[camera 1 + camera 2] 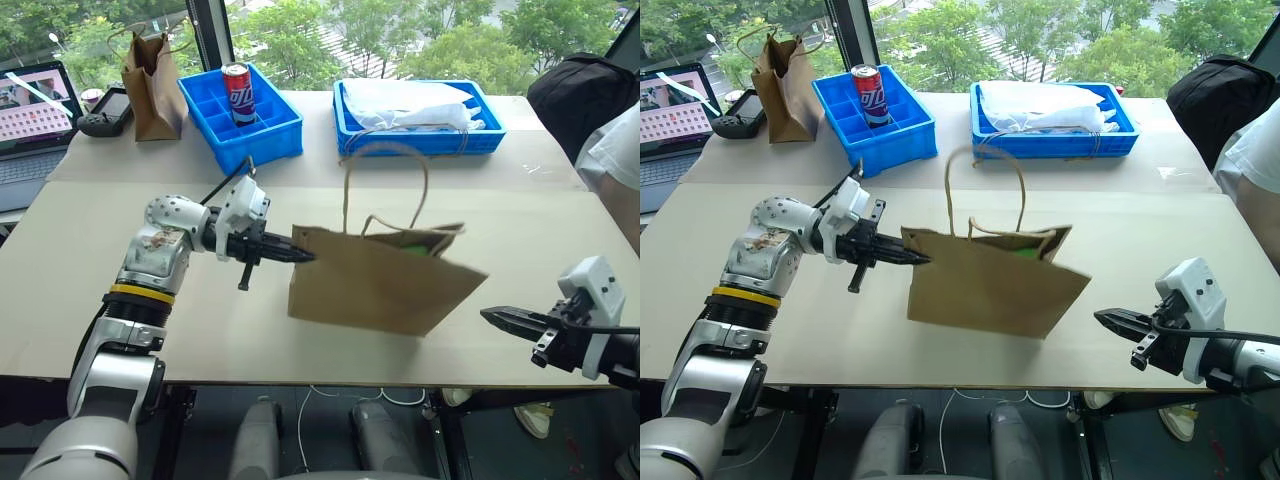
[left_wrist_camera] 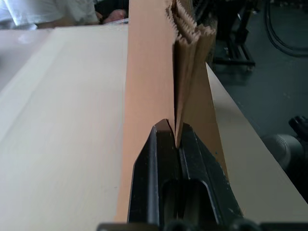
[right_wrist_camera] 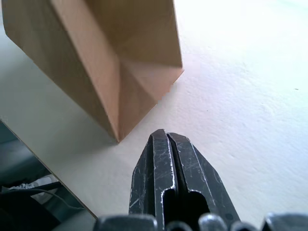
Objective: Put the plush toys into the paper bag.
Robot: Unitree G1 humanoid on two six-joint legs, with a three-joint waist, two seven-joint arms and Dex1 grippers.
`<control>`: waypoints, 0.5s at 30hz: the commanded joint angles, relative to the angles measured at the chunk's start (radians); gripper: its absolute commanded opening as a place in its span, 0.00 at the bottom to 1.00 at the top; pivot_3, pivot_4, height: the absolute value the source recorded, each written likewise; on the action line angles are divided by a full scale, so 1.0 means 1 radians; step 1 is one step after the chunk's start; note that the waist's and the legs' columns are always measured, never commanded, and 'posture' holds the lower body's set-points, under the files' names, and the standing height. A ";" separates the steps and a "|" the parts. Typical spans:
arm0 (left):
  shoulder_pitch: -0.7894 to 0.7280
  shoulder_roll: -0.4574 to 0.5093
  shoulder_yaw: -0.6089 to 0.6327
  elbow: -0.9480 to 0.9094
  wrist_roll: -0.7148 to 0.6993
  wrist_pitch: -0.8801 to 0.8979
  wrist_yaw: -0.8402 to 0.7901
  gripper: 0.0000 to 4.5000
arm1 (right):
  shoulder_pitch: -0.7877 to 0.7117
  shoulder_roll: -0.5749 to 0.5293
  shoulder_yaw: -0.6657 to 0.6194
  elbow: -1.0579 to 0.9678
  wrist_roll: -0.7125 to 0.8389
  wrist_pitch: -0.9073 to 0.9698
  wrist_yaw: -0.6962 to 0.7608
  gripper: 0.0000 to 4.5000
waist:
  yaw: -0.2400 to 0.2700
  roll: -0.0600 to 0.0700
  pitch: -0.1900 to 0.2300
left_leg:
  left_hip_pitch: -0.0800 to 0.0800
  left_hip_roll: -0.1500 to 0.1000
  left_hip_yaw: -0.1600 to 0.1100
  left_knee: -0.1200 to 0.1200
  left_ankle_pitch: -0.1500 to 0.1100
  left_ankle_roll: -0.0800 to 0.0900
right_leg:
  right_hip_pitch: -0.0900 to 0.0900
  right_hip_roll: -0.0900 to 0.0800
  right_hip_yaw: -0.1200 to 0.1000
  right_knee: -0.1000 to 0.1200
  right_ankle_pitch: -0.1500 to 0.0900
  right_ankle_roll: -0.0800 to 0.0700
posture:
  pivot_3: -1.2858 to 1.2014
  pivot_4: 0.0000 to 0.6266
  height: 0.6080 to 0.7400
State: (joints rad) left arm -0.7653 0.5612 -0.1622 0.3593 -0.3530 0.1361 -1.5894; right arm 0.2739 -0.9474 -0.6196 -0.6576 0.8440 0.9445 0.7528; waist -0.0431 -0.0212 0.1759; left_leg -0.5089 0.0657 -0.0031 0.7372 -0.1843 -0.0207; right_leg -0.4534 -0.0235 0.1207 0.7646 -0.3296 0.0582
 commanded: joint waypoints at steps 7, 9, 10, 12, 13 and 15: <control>0.068 0.073 0.019 -0.136 -0.046 0.266 0.060 0.12 | -0.051 -0.014 0.014 0.025 -0.024 -0.036 0.016 0.00 | 0.000 0.000 0.000 | 0.000 0.000 0.000 0.000 0.000 0.000 | 0.000 0.000 0.000 0.000 0.000 0.000 | 0.52 0.24 0.44; 0.068 0.087 0.031 -0.144 -0.056 0.300 0.067 0.22 | -0.055 -0.016 0.019 0.035 -0.032 -0.041 0.024 0.00 | 0.000 0.000 0.000 | 0.000 0.000 0.000 0.000 0.000 0.000 | 0.000 0.000 0.000 0.000 0.000 0.000 | 0.52 0.24 0.44; 0.067 0.093 0.038 -0.149 -0.056 0.301 0.073 0.30 | -0.055 -0.019 0.022 0.040 -0.037 -0.044 0.030 0.00 | 0.000 0.000 0.000 | 0.000 0.000 0.000 0.000 0.000 0.000 | 0.000 0.000 0.000 0.000 0.000 0.000 | 0.52 0.24 0.44; 0.078 0.127 0.053 -0.172 -0.039 0.257 0.072 0.48 | -0.060 -0.017 0.026 0.051 -0.036 -0.040 0.032 0.00 | 0.000 0.000 0.000 | 0.000 0.000 0.000 0.000 0.000 0.000 | 0.000 0.000 0.000 0.000 0.000 0.000 | 0.52 0.24 0.44; 0.088 0.144 0.057 -0.185 -0.030 0.233 0.067 0.55 | -0.061 -0.013 0.027 0.053 -0.034 -0.035 0.031 0.00 | -0.002 0.000 0.000 | 0.000 0.000 0.000 0.000 0.000 0.000 | 0.000 0.000 0.000 0.000 0.000 0.000 | 0.52 0.24 0.44; 0.118 0.210 0.098 -0.247 -0.091 0.341 0.055 0.71 | -0.042 0.012 0.020 0.041 -0.018 -0.029 0.031 0.00 | -0.004 0.000 0.000 | 0.000 0.001 0.000 0.000 0.000 0.000 | 0.000 0.000 0.000 0.000 0.000 0.000 | 0.52 0.24 0.44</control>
State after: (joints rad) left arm -0.6610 0.7207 -0.1239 0.1775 -0.3933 0.4169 -1.5210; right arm 0.2250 -0.9492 -0.5781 -0.5978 0.8088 0.9231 0.7825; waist -0.0476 -0.0211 0.1759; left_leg -0.5083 0.0664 -0.0029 0.7361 -0.1843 -0.0207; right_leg -0.4537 -0.0233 0.1208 0.7647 -0.3299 0.0582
